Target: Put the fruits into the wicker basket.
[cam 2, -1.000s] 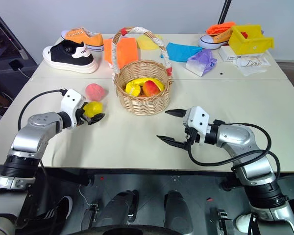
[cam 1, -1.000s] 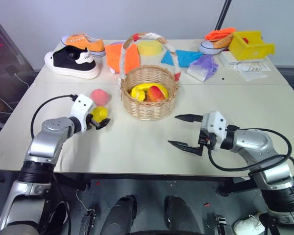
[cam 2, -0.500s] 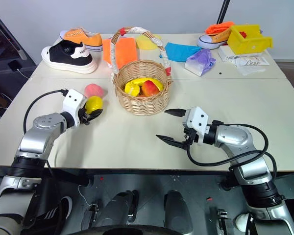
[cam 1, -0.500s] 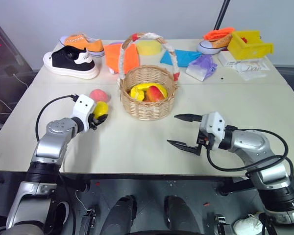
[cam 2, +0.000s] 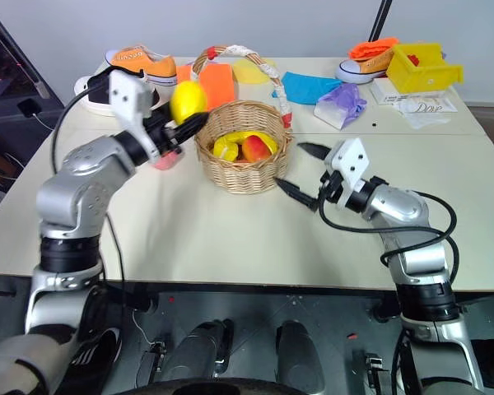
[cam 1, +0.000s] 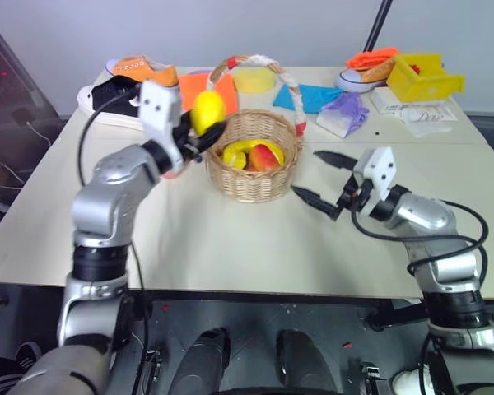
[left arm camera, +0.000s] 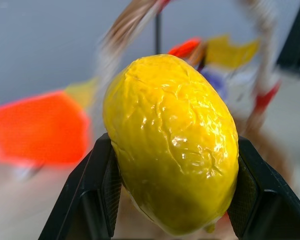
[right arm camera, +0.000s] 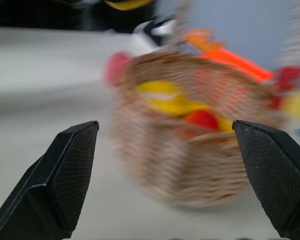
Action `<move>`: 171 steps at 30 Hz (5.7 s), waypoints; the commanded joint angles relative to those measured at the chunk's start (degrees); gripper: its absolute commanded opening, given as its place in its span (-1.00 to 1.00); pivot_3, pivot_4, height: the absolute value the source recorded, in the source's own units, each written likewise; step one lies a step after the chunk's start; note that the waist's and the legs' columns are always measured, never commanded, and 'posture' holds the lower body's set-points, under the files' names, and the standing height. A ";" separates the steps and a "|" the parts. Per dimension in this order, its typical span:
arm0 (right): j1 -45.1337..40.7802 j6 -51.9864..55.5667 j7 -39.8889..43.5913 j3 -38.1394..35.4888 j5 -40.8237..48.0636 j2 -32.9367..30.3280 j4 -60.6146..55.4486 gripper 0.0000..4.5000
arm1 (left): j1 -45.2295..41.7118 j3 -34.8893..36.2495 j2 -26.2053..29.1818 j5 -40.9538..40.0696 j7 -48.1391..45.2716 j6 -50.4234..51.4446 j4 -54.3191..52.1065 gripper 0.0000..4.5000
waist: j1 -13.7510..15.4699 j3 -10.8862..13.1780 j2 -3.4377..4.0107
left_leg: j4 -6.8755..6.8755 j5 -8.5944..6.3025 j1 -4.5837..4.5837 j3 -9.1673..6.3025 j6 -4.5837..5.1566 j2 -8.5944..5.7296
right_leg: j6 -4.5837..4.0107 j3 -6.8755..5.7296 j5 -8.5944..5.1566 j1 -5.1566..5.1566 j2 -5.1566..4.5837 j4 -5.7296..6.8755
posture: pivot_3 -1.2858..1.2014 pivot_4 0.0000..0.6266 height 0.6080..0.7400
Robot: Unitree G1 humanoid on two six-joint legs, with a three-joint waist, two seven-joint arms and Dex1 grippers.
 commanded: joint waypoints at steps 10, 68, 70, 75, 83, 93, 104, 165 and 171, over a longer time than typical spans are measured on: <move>1.02 0.49 -2.47 -0.21 -0.42 0.01 -5.30 1.00 | -2.30 -1.85 -1.96 3.05 -2.33 -6.13 8.18 0.97 | -0.32 0.00 0.01 | -0.02 0.02 -0.02 0.04 -0.03 0.04 | 0.01 0.06 0.00 -0.10 0.05 0.07 | 0.03 -0.52 1.00; 4.37 3.26 3.57 5.30 2.80 -0.30 -12.09 1.00 | -4.32 7.46 8.09 9.85 -6.10 -31.24 46.80 0.16 | -0.43 -0.02 -0.07 | 0.02 0.04 -0.03 -0.05 -0.04 0.00 | 0.05 -0.02 0.03 -0.10 0.02 0.13 | 0.03 -0.52 1.00; 4.32 3.78 3.20 4.15 3.89 -0.14 -12.10 1.00 | 2.22 7.23 10.31 5.56 -11.35 -23.11 31.08 0.16 | -0.82 -0.02 -0.06 | -0.02 0.04 -0.03 -0.03 -0.05 0.02 | 0.05 0.03 0.03 -0.13 0.02 0.14 | 0.03 -0.52 1.00; 3.28 2.90 1.03 1.10 4.42 1.08 -9.79 1.00 | 11.00 9.58 13.41 -7.38 -15.39 -7.72 2.30 0.16 | -0.36 -0.01 -0.06 | -0.03 0.05 -0.06 -0.03 -0.06 0.08 | 0.03 0.09 0.04 -0.22 0.04 0.20 | 0.03 -0.52 1.00; -1.85 -0.32 -2.08 1.52 1.39 4.27 -4.07 1.00 | -2.60 2.83 -3.72 -5.74 -0.93 -5.07 6.22 0.16 | 1.19 -0.04 -0.09 | 0.37 0.03 -0.03 -0.19 -0.05 -0.07 | 0.07 -0.08 0.06 0.17 0.01 0.08 | 0.03 -0.52 1.00; -0.28 0.09 -4.58 1.36 0.37 4.05 -6.76 1.00 | -7.12 -0.75 -10.76 1.98 2.79 -15.68 16.62 0.99 | -0.29 -0.03 -0.08 | 0.25 0.04 -0.04 -0.06 -0.05 0.01 | 0.09 -0.01 0.07 0.00 0.09 0.13 | 0.03 -0.52 1.00; -3.82 0.56 -11.41 -1.81 0.48 6.29 -3.11 1.00 | 8.39 3.06 7.30 -4.20 -11.81 -9.26 -5.29 0.99 | -0.79 -0.02 0.00 | 0.20 0.04 -0.03 -0.01 -0.05 0.07 | 0.07 0.10 0.08 -0.07 0.11 0.18 | 0.03 -0.52 1.00; 13.20 -3.62 -35.46 -36.08 -4.13 0.30 -3.19 -1.00 | 7.18 -2.88 7.52 -6.07 -42.27 -27.73 19.69 1.00 | -0.80 -0.02 0.28 | -0.13 0.09 0.10 0.49 -0.08 0.12 | 0.02 0.28 0.08 -0.12 0.10 0.11 | 0.03 -0.52 1.00; 13.15 -3.64 -40.85 -36.42 -4.29 2.99 -0.77 -1.00 | 6.37 -3.01 6.16 -4.66 -43.20 -29.39 21.45 1.00 | -0.29 -0.02 0.29 | -0.10 0.08 0.11 0.53 -0.06 0.11 | 0.03 0.32 0.08 -0.11 0.08 0.11 | 0.03 -0.52 1.00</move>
